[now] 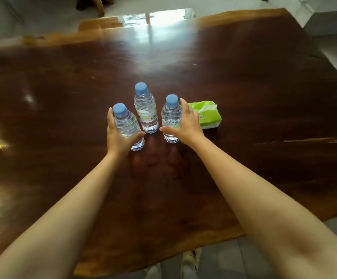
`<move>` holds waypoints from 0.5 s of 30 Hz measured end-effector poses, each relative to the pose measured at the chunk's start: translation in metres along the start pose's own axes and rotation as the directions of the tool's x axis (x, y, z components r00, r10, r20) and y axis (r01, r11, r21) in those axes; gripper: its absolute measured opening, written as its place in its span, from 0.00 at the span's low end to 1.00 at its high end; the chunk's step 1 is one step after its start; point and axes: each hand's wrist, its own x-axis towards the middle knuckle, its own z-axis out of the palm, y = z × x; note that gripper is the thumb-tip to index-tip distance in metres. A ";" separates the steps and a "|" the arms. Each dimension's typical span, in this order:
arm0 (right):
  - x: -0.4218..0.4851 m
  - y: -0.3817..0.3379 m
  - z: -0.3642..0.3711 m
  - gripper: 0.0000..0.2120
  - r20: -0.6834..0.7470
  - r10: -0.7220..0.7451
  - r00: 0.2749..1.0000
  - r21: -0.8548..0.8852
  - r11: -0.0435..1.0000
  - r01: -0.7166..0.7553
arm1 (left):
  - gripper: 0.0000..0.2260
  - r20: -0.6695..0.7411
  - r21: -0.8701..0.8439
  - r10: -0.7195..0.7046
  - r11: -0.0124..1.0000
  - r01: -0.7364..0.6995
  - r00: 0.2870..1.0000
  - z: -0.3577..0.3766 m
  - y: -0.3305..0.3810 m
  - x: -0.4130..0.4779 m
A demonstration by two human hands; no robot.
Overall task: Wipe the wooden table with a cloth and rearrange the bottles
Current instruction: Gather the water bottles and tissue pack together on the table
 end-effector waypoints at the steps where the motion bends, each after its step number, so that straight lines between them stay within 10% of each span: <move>1: 0.002 -0.002 0.002 0.51 -0.011 0.004 1.000 0.026 1.000 -0.004 | 0.49 -0.002 -0.019 0.019 1.000 -0.019 1.000 0.001 0.000 0.001; 15: 0.000 0.008 0.019 0.34 -0.183 -0.040 0.982 0.122 0.990 0.063 | 0.35 -0.104 0.034 0.065 0.998 -0.061 0.992 0.012 -0.003 -0.001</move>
